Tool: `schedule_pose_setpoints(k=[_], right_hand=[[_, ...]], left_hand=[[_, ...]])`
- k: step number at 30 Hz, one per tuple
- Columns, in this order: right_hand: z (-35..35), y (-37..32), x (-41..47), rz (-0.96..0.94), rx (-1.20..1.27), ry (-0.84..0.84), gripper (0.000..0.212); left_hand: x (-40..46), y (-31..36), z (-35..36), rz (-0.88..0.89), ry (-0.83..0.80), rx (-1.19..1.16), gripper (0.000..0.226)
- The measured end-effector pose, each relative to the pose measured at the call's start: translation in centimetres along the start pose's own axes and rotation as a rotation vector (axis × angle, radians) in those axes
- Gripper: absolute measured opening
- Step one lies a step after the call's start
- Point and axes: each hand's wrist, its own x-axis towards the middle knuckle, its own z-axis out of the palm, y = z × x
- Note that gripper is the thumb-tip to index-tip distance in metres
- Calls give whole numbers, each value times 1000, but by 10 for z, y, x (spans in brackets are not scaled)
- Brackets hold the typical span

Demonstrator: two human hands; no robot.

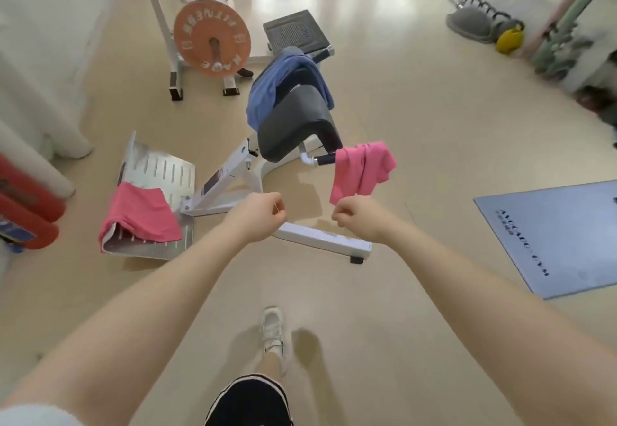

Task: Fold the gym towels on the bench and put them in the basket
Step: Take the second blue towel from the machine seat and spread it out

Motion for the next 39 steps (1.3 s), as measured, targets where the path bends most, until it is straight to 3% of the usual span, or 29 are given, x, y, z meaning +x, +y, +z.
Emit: schedule_pose_setpoints(k=[3, 9, 15, 20, 27, 31, 34, 37, 39], right_hand=[[-28, -4, 80, 71, 91, 27, 17], [-71, -6, 199, 82, 107, -8, 22], [-111, 22, 335, 58, 102, 37, 35], [-141, 38, 478, 66, 219, 72, 43], [-173, 48, 634, 25, 181, 125, 48], [-169, 47, 682, 8, 85, 75, 54], [-168, 46, 694, -47, -29, 135, 38], [-167, 41, 685, -184, -196, 199, 26], [-163, 29, 666, -314, -188, 146, 24]], left_hand=[[74, -9, -38, 3, -13, -89, 20], [200, -30, -91, -84, -18, -244, 19], [318, -44, -98, -299, 45, -523, 16], [415, -49, -100, -404, 211, -713, 20], [527, -62, -95, -443, 212, -727, 20], [551, -75, -89, -489, 226, -738, 23], [550, -83, -85, -538, 223, -728, 16], [540, -86, -82, -602, 257, -754, 22], [527, -84, -87, -627, 290, -768, 34]])
